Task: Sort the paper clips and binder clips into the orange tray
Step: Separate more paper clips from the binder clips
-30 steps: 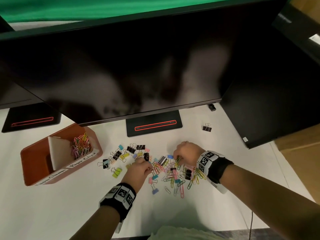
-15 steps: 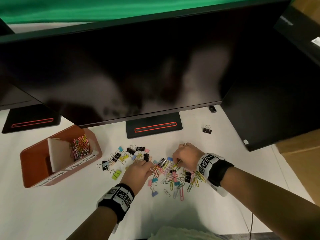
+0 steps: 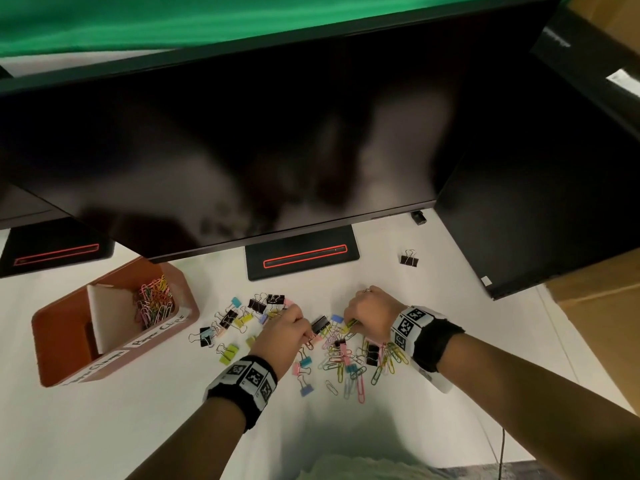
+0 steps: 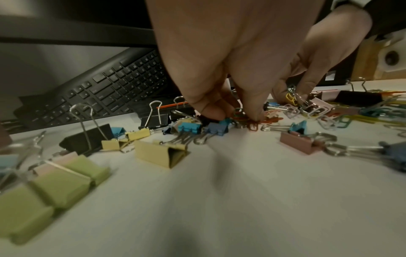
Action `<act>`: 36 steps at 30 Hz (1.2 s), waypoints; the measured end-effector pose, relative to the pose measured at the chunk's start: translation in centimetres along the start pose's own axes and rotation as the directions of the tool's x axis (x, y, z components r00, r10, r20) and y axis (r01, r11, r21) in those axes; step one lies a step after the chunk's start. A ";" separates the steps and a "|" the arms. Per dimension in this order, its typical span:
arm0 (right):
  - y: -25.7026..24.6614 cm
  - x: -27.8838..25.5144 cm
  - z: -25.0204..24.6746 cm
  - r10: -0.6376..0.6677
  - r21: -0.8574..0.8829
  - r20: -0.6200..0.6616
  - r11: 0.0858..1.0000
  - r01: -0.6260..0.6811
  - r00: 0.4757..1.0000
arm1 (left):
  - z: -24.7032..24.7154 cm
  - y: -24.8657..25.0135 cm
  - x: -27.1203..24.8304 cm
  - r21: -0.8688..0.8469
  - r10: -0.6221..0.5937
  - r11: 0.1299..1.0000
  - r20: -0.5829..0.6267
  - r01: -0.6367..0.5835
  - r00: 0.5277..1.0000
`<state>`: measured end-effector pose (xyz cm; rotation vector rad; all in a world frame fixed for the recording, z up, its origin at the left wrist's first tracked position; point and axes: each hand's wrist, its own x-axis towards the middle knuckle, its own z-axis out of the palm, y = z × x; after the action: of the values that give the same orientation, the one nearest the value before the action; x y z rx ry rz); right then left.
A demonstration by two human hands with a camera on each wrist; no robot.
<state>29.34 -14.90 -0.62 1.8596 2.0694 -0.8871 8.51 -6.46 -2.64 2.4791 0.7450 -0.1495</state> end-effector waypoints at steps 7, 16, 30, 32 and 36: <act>0.3 -1.1 -1.0 0.039 0.199 -0.091 0.980 -0.021 0.995 | -0.7 -0.1 -0.3 -0.027 0.019 0.999 -0.050 -0.021 0.999; -2.4 -1.1 -4.9 0.055 0.335 -0.218 0.942 0.022 0.974 | -6.8 -2.0 -4.7 -0.257 -0.147 0.964 -0.277 0.075 0.950; -24.9 17.0 -13.2 0.012 0.439 -0.359 0.885 0.157 0.933 | -16.3 -16.6 -11.1 -0.468 -0.630 0.745 -0.260 0.475 0.732; -25.4 17.9 -12.4 0.047 0.473 -0.328 0.873 0.121 0.944 | -16.2 -17.0 -10.9 -0.454 -0.618 0.749 -0.218 0.482 0.756; -23.1 15.6 -10.7 0.015 0.544 -0.454 0.796 0.264 0.891 | -16.2 -15.1 -11.3 -0.392 -0.455 0.860 -0.299 0.327 0.839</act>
<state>6.88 3.65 6.09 2.4484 2.3895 -1.3971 -9.93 7.30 6.85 2.0236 1.3347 0.3015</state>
